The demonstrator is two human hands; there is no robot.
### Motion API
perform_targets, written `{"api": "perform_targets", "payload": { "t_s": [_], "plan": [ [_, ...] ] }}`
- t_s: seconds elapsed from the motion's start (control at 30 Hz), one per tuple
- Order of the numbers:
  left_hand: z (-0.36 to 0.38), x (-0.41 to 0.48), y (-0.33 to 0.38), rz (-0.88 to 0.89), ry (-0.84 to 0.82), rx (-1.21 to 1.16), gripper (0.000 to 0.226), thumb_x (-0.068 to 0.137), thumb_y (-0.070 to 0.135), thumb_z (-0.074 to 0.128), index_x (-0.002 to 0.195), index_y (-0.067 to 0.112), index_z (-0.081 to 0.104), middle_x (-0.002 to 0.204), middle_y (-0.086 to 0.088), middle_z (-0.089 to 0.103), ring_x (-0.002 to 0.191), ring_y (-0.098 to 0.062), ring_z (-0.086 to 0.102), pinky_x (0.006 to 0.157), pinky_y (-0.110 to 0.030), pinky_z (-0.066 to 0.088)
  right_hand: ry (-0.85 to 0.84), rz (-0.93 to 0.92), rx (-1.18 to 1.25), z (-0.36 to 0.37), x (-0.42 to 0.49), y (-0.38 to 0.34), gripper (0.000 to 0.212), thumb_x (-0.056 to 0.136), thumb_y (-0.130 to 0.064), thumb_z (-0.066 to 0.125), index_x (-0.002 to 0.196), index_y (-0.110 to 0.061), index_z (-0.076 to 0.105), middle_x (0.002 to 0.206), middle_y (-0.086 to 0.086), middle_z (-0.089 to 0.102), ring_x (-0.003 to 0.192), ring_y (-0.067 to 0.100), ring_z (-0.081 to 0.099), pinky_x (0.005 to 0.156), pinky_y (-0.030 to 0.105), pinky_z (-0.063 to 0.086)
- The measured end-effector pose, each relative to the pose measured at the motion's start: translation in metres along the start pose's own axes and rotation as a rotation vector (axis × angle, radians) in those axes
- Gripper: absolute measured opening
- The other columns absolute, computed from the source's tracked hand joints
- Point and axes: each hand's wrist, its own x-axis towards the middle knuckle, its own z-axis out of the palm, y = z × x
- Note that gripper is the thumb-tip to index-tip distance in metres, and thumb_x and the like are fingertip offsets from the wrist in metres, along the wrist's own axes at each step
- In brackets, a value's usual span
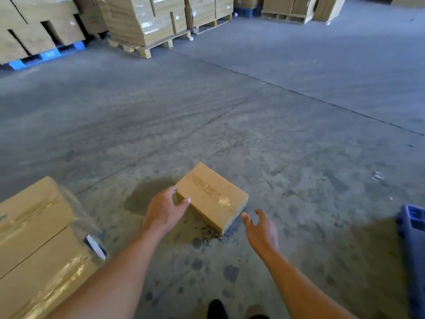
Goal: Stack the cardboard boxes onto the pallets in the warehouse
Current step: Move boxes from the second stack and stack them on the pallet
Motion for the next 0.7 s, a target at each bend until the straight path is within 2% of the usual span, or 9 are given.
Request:
{"api": "perform_targets", "payload": {
  "t_s": [0.13, 0.33, 0.47, 0.6, 0.7],
  "plan": [
    [0.023, 0.076, -0.013, -0.028, -0.086, 0.030, 0.060, 0.088, 0.047, 0.069, 0.139, 0.017, 0.056, 0.138, -0.006, 0.061, 0.128, -0.024, 0.055, 0.105, -0.039, 0.045, -0.040, 0.078, -0.006, 0.030, 0.064, -0.011, 0.061, 0.103, -0.049, 0.046, 0.150, -0.011, 0.040, 0.151, 0.012, 0.047, 0.139, 0.028, 0.043, 0.109, 0.040, 0.038],
    [0.072, 0.184, -0.060, -0.117, -0.187, 0.077, 0.064, 0.084, 0.052, 0.070, 0.134, 0.014, 0.060, 0.132, -0.005, 0.066, 0.122, -0.024, 0.061, 0.103, -0.039, 0.046, -0.090, 0.230, -0.030, 0.090, 0.169, -0.008, 0.064, 0.102, -0.053, 0.046, 0.150, -0.010, 0.042, 0.150, 0.014, 0.048, 0.138, 0.029, 0.046, 0.108, 0.039, 0.039],
    [0.116, 0.260, -0.106, -0.132, -0.249, 0.107, 0.061, 0.089, 0.049, 0.068, 0.139, 0.016, 0.055, 0.139, -0.003, 0.061, 0.126, -0.023, 0.058, 0.103, -0.038, 0.044, -0.124, 0.339, -0.018, 0.148, 0.235, 0.005, 0.062, 0.101, -0.052, 0.047, 0.150, -0.014, 0.041, 0.149, 0.014, 0.049, 0.136, 0.031, 0.047, 0.107, 0.041, 0.040],
    [0.173, 0.337, -0.166, -0.098, -0.339, 0.131, 0.065, 0.089, 0.048, 0.069, 0.143, 0.017, 0.052, 0.142, -0.003, 0.057, 0.130, -0.023, 0.053, 0.105, -0.040, 0.042, -0.014, 0.480, 0.048, 0.224, 0.283, 0.030, 0.069, 0.099, -0.056, 0.049, 0.154, -0.018, 0.035, 0.155, 0.011, 0.043, 0.142, 0.030, 0.040, 0.114, 0.045, 0.033],
    [0.223, 0.393, -0.217, -0.063, -0.339, 0.106, 0.067, 0.087, 0.046, 0.072, 0.143, 0.017, 0.052, 0.142, -0.005, 0.057, 0.131, -0.024, 0.052, 0.108, -0.041, 0.042, 0.093, 0.574, 0.127, 0.289, 0.312, 0.057, 0.074, 0.096, -0.057, 0.051, 0.157, -0.023, 0.028, 0.160, 0.008, 0.036, 0.146, 0.027, 0.035, 0.118, 0.046, 0.029]
  ]
}}
